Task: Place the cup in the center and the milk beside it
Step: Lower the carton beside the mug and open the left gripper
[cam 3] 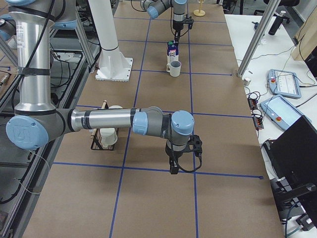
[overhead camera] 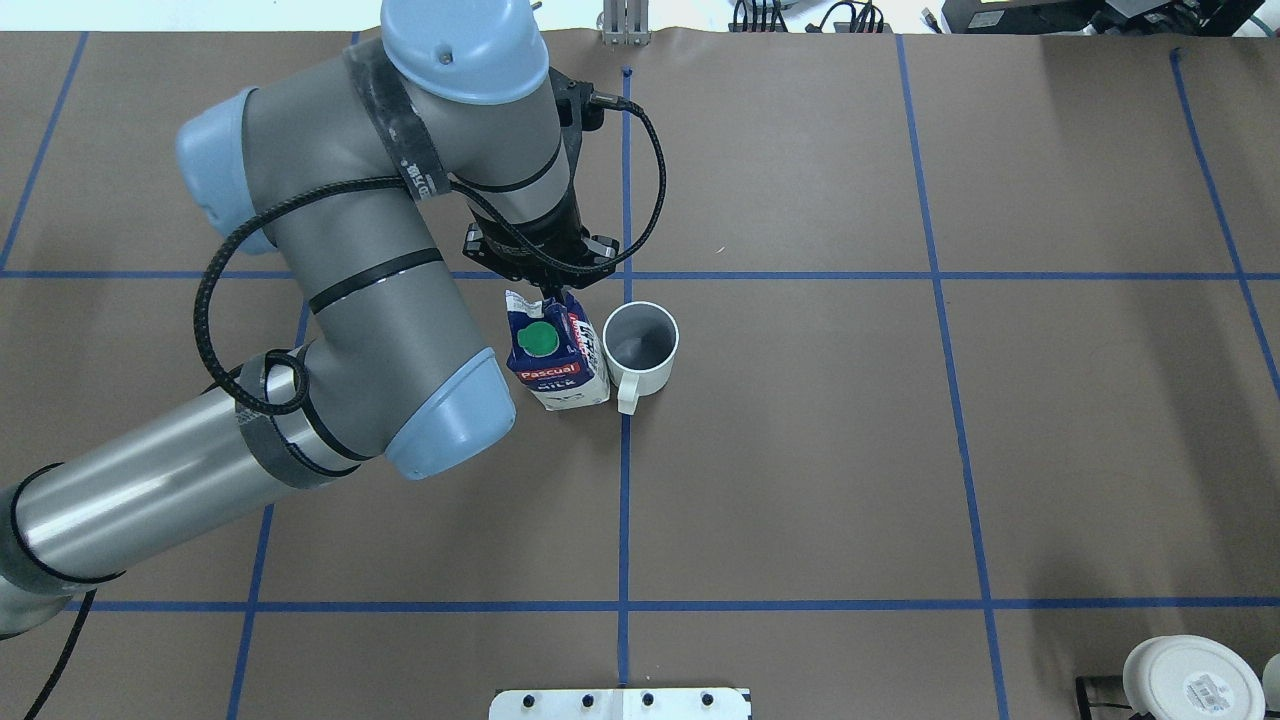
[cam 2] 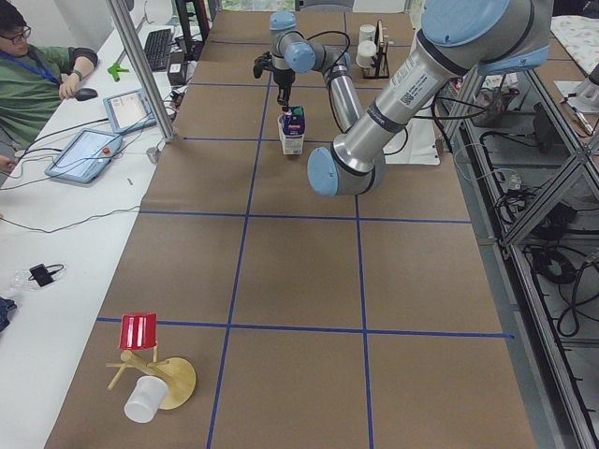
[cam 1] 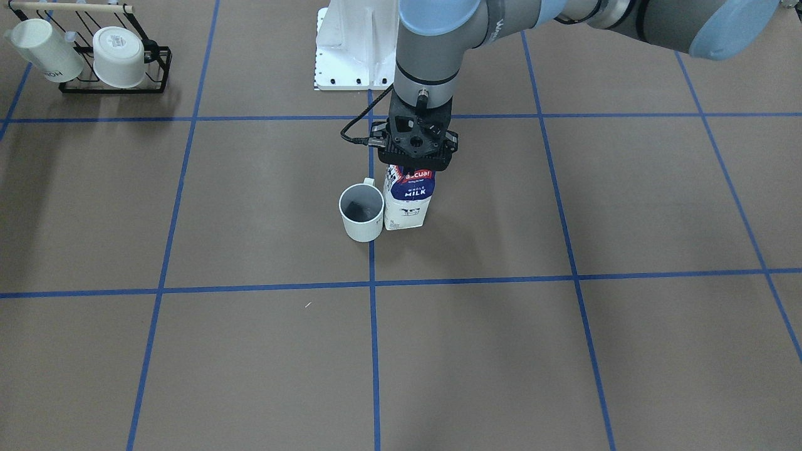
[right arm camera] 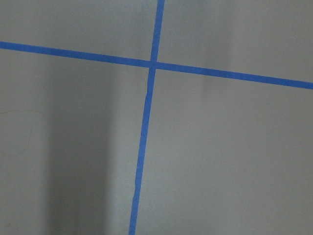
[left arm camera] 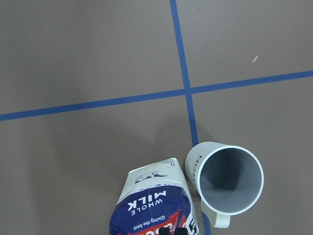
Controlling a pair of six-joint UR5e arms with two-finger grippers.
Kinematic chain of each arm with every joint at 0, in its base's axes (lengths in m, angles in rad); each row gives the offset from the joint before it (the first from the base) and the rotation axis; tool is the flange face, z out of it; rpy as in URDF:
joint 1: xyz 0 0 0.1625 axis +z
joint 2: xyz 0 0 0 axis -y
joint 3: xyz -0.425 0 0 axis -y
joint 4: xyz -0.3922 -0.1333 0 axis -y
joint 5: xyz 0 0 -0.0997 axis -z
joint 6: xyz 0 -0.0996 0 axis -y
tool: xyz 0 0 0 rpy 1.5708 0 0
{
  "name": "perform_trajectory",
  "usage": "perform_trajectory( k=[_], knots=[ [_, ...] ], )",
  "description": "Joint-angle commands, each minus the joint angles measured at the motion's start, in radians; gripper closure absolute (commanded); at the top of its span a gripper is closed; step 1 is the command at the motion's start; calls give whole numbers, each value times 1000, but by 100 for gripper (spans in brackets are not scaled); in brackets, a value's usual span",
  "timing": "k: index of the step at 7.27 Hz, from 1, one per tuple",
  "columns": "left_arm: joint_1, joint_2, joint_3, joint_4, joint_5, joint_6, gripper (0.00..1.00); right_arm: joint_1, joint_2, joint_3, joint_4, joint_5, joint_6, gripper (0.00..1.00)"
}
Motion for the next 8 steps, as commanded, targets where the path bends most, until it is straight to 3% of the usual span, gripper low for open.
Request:
perform_trajectory(
  k=[1, 5, 6, 8],
  knots=[
    [5, -1, 6, -1, 8, 1, 100, 0, 0, -2, 0, 0, 1, 0],
    [7, -1, 18, -21, 14, 1, 98, -2, 0, -2, 0, 0, 1, 0],
    [7, 0, 36, -71, 14, -2, 71, 0, 0, -2, 0, 0, 1, 0],
    [7, 8, 78, -175, 20, -49, 3, 0, 0, -2, 0, 0, 1, 0]
  ],
)
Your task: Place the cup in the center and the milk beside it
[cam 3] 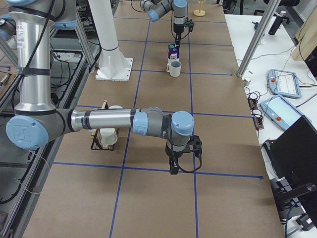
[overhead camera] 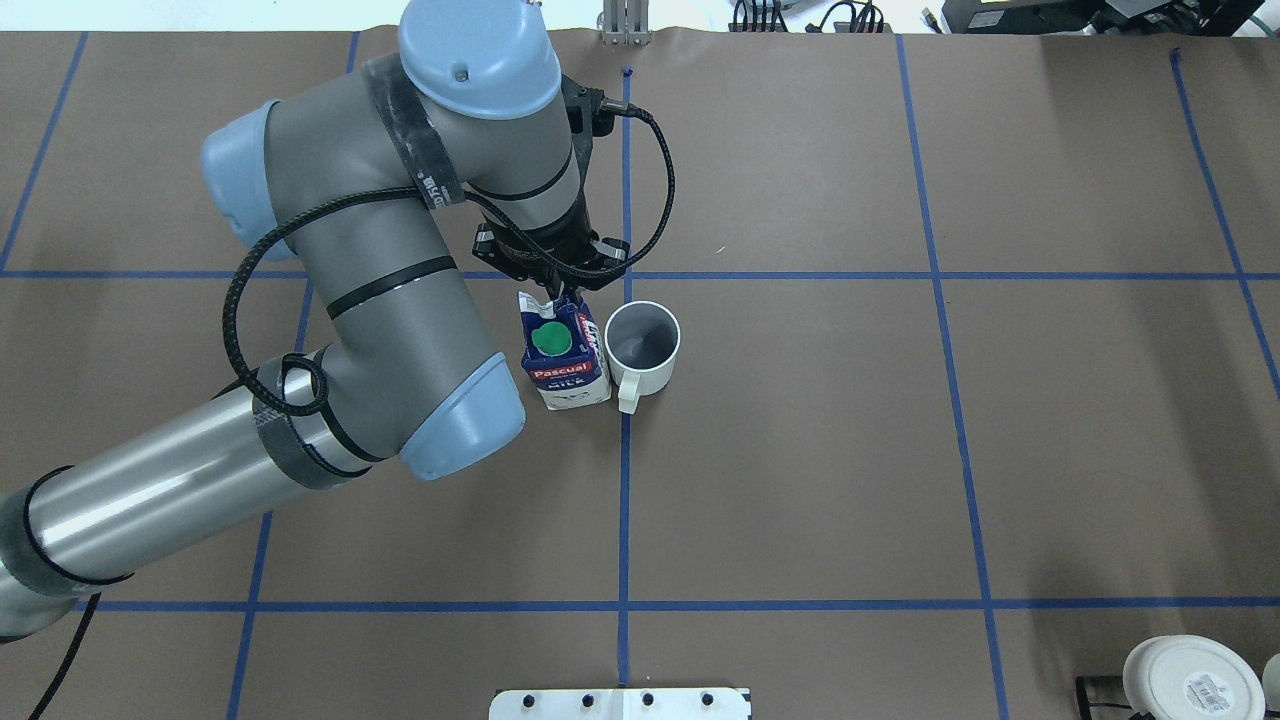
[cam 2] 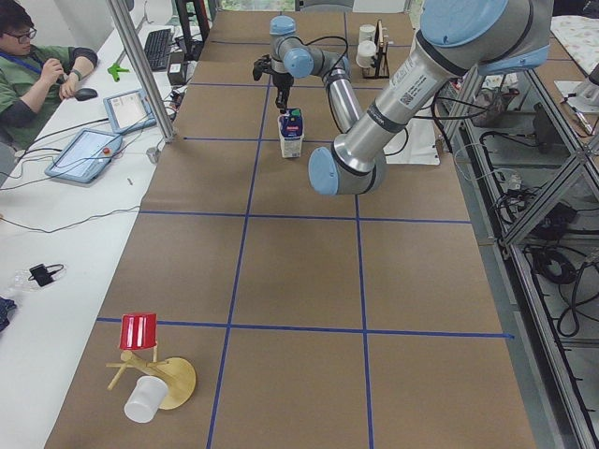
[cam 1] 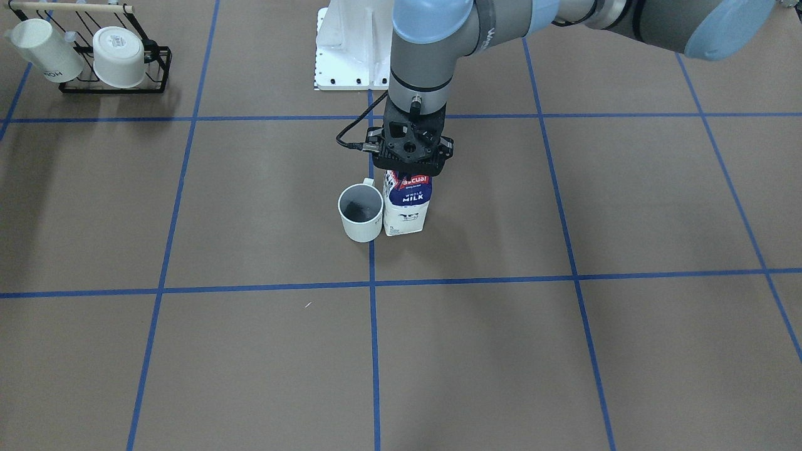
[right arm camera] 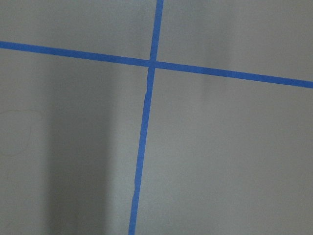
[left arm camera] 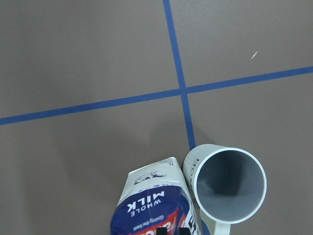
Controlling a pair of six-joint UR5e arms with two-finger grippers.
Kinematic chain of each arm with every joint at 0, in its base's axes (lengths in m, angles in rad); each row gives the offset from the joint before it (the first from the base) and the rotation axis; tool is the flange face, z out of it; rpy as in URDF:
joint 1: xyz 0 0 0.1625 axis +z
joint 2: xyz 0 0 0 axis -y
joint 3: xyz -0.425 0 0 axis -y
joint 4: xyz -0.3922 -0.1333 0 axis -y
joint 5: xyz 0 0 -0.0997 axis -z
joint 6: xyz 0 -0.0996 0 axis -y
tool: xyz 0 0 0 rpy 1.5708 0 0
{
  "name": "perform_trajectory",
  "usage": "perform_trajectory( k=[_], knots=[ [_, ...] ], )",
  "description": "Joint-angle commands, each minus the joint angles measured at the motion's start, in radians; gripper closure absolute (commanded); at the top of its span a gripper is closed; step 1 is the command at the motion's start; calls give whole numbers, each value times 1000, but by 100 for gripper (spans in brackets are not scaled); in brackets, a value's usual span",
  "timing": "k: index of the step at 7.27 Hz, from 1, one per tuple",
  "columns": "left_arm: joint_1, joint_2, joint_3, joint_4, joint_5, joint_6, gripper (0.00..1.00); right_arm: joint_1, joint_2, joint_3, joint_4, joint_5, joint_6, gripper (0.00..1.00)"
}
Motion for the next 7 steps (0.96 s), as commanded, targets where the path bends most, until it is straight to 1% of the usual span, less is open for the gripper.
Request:
perform_trajectory(
  k=[1, 3, 4, 5, 7],
  knots=[
    [0, 7, 20, -84, 4, -50, 3, 0, 0, 0, 0, 0, 0, 0],
    [-11, 14, -21, -96, 3, -46, 2, 0, 6, 0, 0, 0, 0, 0],
    [-36, 15, -41, -95, -2, -43, 2, 0, 9, 0, 0, 0, 0, 0],
    [-78, 57, -79, -95, -7, -14, 2, 0, 12, -8, 2, 0, 0, 0],
    [-180, 253, -185, -88, -19, 249, 1, 0, 12, -28, 31, 0, 0, 0]
  ],
)
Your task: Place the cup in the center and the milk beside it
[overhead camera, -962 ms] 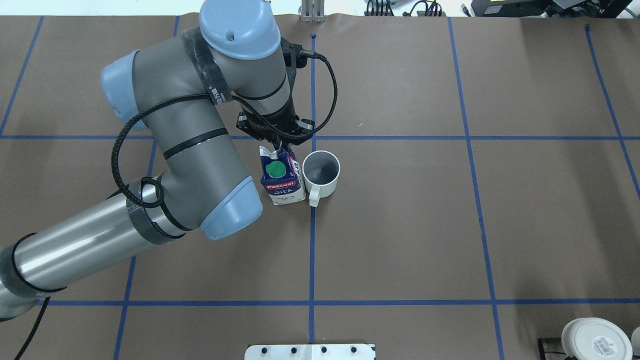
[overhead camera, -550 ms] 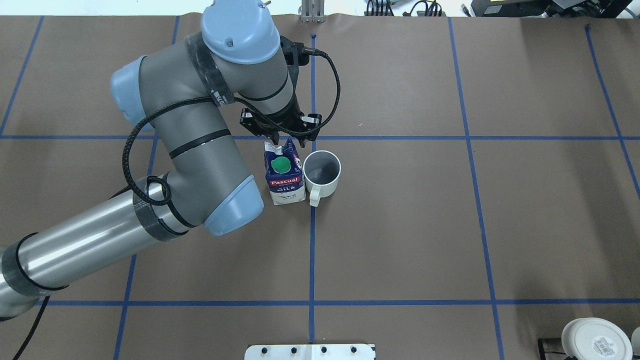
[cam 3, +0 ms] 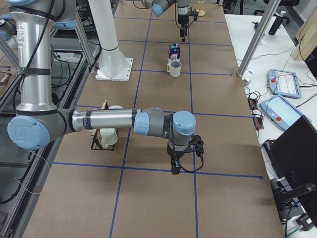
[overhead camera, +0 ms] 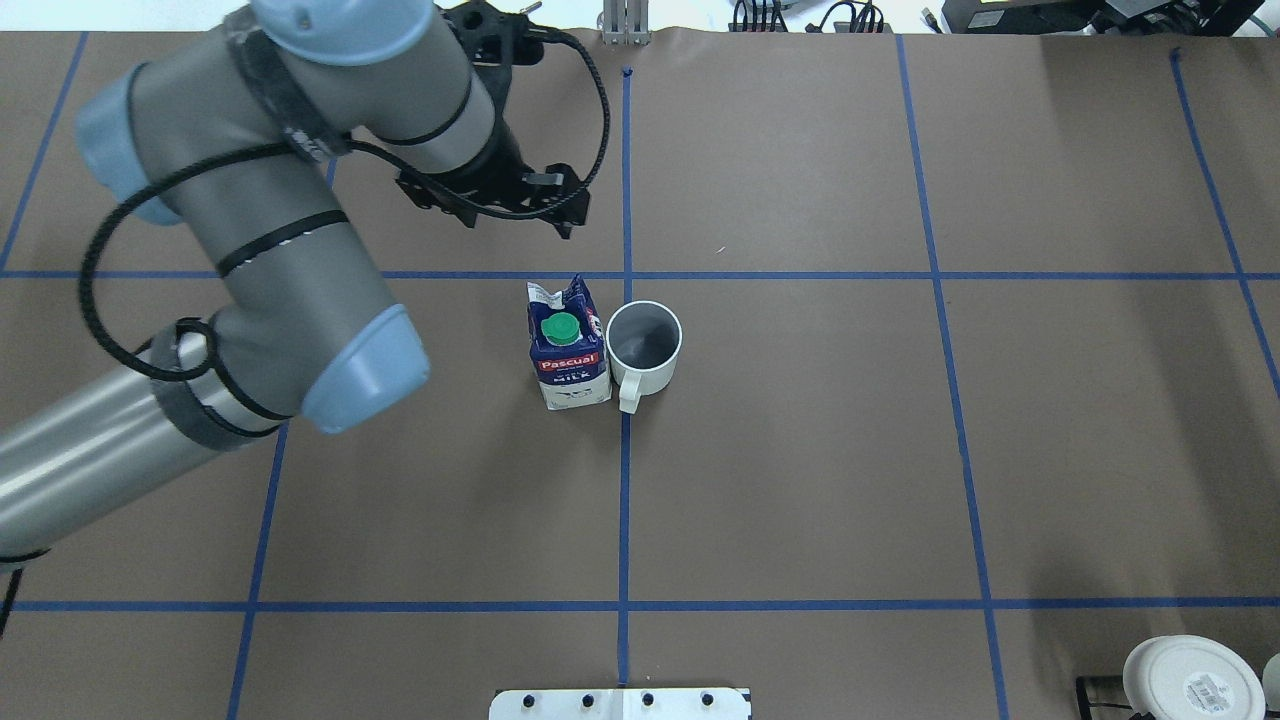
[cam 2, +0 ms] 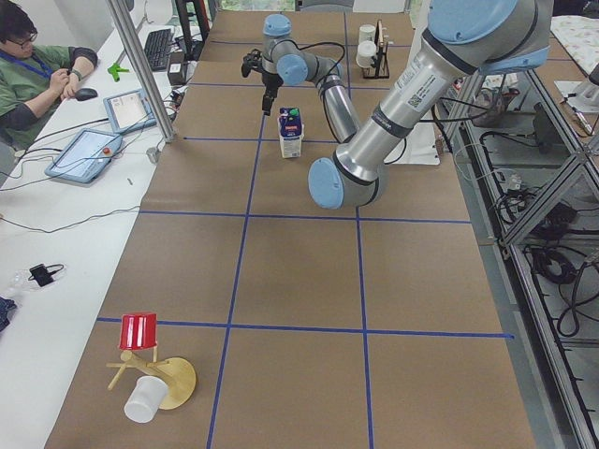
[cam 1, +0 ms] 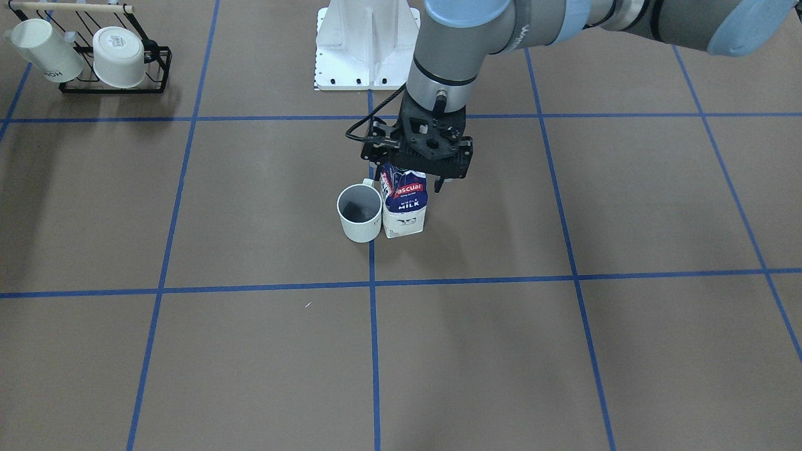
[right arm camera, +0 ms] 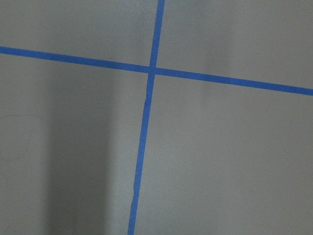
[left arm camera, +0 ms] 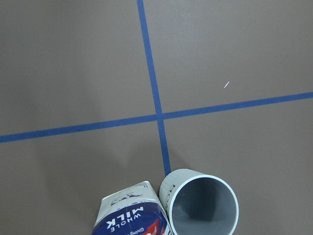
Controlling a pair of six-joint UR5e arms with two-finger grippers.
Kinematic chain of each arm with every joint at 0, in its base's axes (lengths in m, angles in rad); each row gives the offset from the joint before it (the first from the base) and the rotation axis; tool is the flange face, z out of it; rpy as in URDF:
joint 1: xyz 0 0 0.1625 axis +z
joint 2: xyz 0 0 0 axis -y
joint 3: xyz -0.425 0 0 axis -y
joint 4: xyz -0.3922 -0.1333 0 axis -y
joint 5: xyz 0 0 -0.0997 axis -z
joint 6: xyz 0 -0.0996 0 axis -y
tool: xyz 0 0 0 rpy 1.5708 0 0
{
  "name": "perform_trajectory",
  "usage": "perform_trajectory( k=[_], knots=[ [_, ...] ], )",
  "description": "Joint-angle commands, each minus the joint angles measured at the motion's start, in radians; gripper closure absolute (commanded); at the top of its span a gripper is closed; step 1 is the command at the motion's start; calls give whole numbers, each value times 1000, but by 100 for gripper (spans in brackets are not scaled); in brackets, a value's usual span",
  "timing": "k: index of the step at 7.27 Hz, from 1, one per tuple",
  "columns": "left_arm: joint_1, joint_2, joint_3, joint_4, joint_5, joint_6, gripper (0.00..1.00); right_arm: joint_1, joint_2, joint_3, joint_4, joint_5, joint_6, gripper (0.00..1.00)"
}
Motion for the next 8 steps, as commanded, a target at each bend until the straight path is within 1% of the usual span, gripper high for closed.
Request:
perform_trajectory(
  k=[1, 2, 3, 4, 5, 6, 7, 8],
  knots=[
    [-152, 198, -61, 4, -64, 313, 1, 0, 1, -21, 15, -2, 0, 0],
    [-267, 285, -52, 9, -136, 480, 1, 0, 1, -28, 19, -3, 2, 0],
    [-395, 361, -19, 9, -206, 629, 1, 0, -2, -28, 19, -5, 40, 0],
    [-533, 425, 33, 20, -300, 758, 1, 0, -2, -28, 19, -8, 70, 0],
    [-658, 512, 84, 15, -345, 890, 1, 0, -2, -26, 19, -6, 72, 0],
    [-758, 560, 153, 24, -341, 1141, 1, 0, -4, -26, 19, -6, 72, 0],
    [-815, 570, 238, 27, -330, 1245, 1, 0, -7, -26, 19, -5, 72, 0],
    [-828, 575, 314, 27, -260, 1255, 1, 0, -8, -26, 21, -5, 72, 0]
  ],
)
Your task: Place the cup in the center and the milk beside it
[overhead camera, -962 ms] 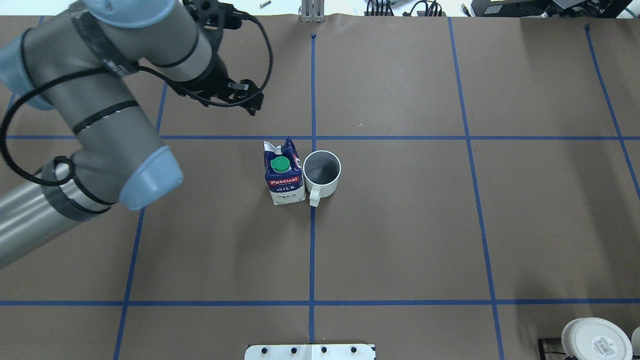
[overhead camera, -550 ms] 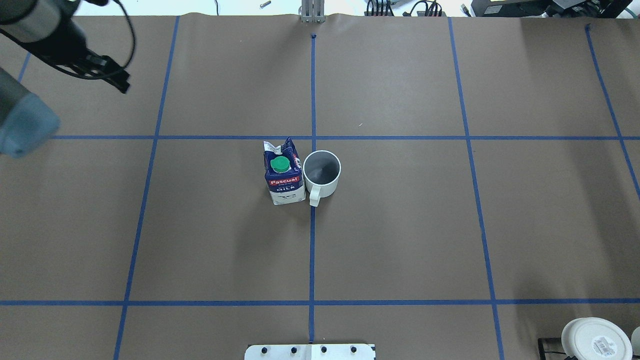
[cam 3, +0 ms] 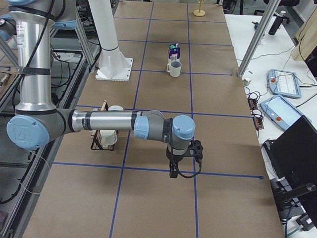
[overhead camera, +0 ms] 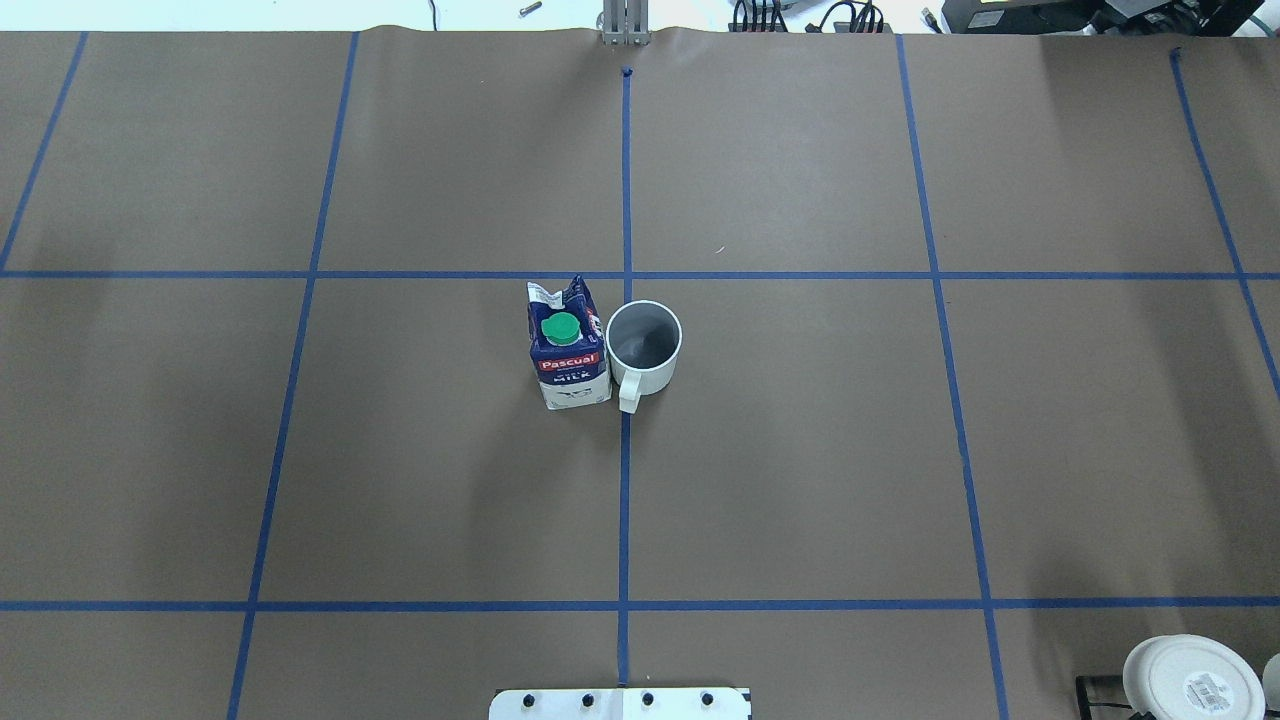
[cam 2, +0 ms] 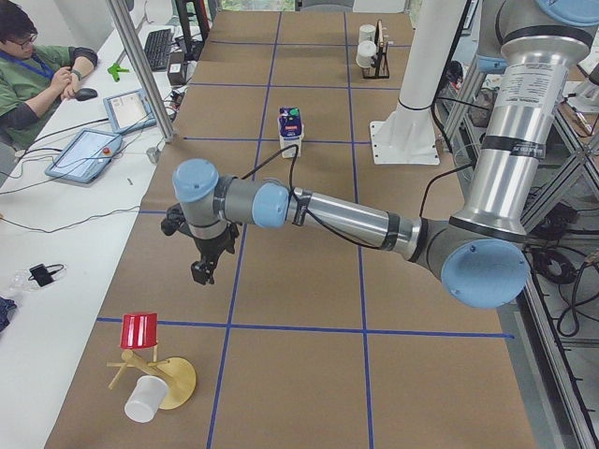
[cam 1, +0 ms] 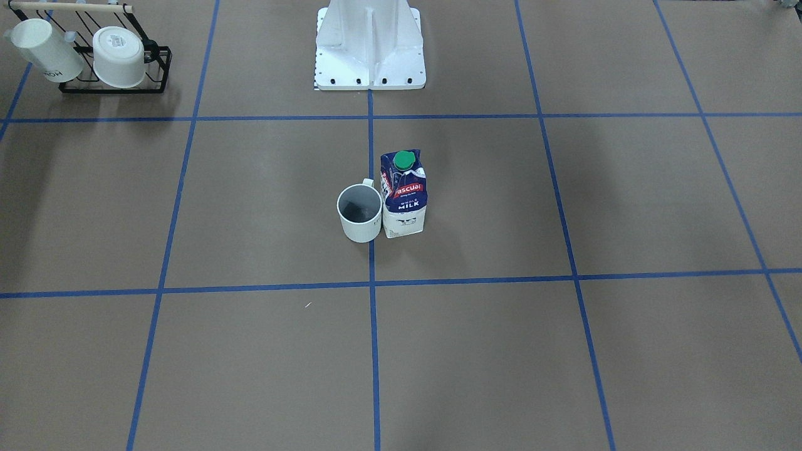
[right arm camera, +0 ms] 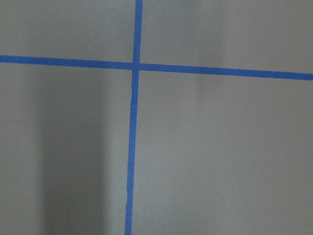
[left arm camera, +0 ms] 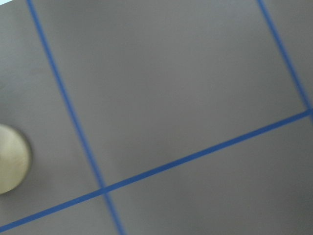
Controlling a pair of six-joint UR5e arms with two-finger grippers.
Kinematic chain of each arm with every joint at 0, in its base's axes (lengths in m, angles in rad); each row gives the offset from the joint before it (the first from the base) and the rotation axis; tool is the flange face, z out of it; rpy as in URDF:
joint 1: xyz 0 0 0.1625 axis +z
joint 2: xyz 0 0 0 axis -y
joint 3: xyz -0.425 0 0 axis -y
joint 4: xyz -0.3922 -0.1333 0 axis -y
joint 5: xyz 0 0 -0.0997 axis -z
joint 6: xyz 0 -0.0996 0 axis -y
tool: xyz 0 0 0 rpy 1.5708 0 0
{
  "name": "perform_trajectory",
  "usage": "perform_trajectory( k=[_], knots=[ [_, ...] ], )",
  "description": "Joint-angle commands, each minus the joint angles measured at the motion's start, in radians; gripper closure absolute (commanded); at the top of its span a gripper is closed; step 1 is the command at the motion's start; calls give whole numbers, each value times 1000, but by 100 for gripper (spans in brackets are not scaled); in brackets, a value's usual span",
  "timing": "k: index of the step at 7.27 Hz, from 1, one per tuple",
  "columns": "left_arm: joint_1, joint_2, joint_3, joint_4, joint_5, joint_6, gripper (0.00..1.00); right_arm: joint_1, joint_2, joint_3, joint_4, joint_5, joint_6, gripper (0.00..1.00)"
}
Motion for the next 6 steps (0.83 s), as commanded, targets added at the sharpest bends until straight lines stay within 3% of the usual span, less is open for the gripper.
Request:
perform_trajectory(
  k=[1, 5, 6],
  knots=[
    [-59, 46, 99, -9, 92, 73, 1, 0, -2, 0, 1, 1, 1, 0],
    [-66, 127, 61, 7, 66, -8, 1, 0, -4, 5, 1, 2, 1, 0],
    [-66, 182, 3, 1, -22, -130, 1, 0, -4, 6, 1, 2, 1, 0]
  ],
)
